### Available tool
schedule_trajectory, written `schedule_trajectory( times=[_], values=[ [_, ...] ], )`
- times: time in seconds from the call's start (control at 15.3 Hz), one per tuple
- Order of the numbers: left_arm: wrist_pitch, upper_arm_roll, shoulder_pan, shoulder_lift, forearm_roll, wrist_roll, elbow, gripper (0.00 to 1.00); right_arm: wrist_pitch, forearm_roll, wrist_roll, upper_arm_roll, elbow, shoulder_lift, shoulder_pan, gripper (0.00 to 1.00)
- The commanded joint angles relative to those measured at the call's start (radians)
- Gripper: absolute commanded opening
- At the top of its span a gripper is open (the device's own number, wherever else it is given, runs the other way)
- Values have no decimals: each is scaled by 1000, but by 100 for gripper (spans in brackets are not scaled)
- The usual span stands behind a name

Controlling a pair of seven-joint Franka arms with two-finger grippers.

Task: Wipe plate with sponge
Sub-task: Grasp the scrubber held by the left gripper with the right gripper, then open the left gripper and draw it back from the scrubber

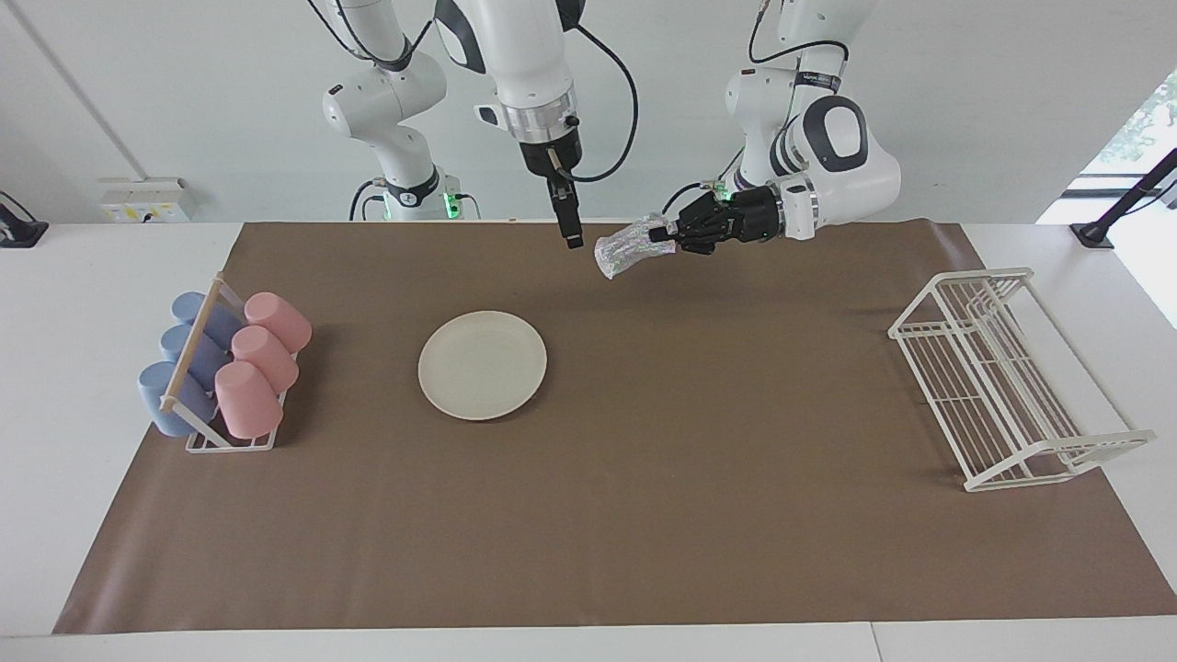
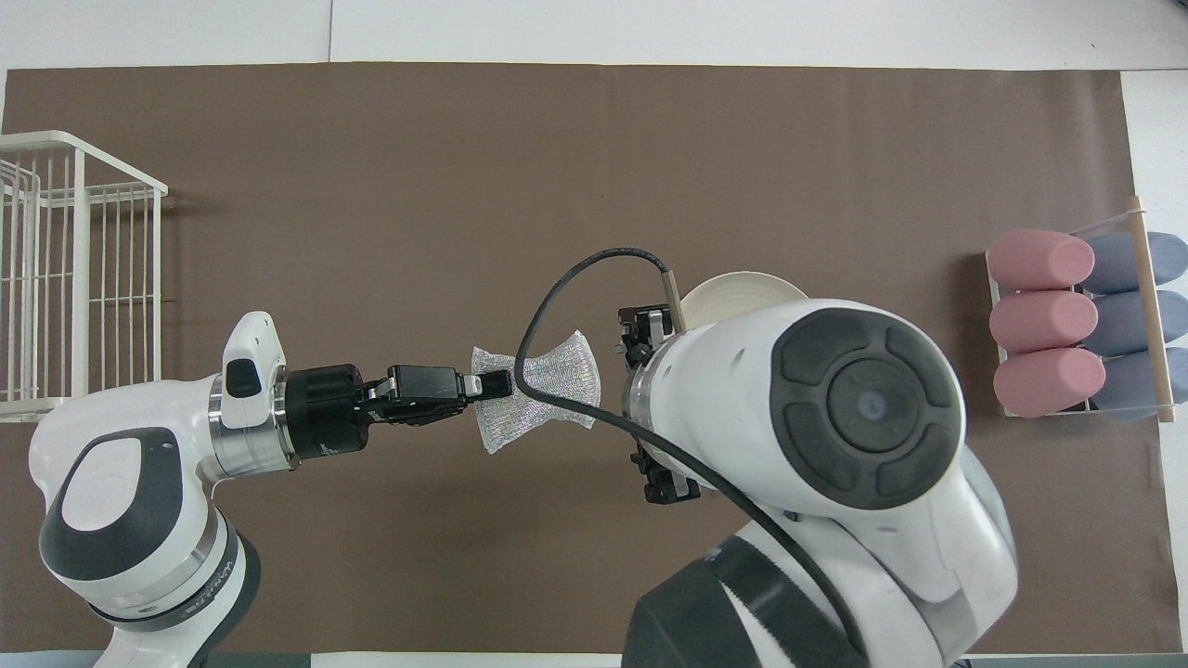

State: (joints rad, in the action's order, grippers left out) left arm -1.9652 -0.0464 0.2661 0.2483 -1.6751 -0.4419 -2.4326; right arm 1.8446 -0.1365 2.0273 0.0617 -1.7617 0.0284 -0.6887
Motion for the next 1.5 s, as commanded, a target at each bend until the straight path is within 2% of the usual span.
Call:
schedule_trajectory(
  times=[0.0, 0.33, 0.72, 0.92, 1.44],
  values=[
    [-24, 16, 38, 19, -41, -20, -39, 0, -41, 3, 16, 0, 16, -5, -44, 100],
    [-24, 16, 38, 19, -43, -15, -40, 0, -41, 14, 16, -5, 62, -68, -64, 100],
    [-23, 17, 38, 19, -43, -15, -40, 0, -28, 5, 21, -5, 70, -77, -72, 100],
    [-21, 17, 38, 19, -43, -15, -40, 0, -22, 5, 22, -5, 119, -129, -71, 100],
    [-18, 17, 38, 20, -43, -14, -40, 0, 4, -3, 33, -5, 116, -142, -74, 100]
  ],
)
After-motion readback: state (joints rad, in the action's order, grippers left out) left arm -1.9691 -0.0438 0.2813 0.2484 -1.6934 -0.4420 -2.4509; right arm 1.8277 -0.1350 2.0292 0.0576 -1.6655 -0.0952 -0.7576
